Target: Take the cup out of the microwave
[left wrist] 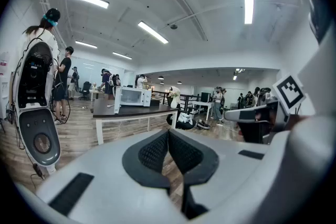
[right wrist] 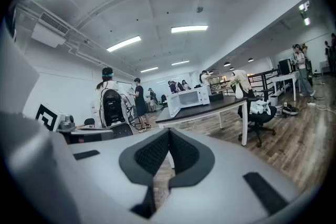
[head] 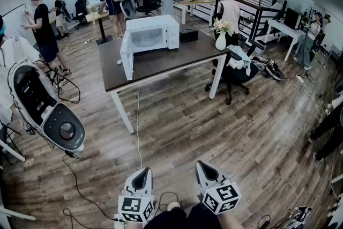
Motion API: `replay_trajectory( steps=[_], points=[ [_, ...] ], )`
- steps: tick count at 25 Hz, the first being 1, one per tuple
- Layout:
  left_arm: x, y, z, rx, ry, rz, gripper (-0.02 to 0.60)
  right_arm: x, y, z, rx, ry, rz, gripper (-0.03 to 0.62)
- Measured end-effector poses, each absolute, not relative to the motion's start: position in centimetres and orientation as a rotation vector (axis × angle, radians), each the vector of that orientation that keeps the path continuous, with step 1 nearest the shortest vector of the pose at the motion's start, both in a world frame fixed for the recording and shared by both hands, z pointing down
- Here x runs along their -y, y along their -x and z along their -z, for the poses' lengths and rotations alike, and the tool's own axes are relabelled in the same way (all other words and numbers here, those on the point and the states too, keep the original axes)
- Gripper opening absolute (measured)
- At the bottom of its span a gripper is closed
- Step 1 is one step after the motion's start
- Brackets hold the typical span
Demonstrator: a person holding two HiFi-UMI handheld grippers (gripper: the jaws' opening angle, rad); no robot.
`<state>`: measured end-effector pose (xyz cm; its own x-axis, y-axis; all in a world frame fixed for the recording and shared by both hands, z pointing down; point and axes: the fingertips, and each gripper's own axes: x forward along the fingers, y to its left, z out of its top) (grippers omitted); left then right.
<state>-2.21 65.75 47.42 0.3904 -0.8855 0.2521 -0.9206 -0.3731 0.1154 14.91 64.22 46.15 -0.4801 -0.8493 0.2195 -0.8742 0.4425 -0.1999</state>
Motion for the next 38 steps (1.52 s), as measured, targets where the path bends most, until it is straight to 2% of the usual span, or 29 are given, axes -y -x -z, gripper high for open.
replay_trajectory(
  steps=[23, 38],
  points=[
    [-65.9, 3.2, -48.7, 1.534, -2.409, -0.243, 0.006, -64.5, -13.7, -46.7, 2.584, -1.600, -0.451, -0.006],
    [-53.9, 6.2, -49.1, 1.595, -2.362, -0.261, 0.006, -51.6, -10.7, -47.5, 2.604, -1.522, -0.498, -0.006]
  ],
)
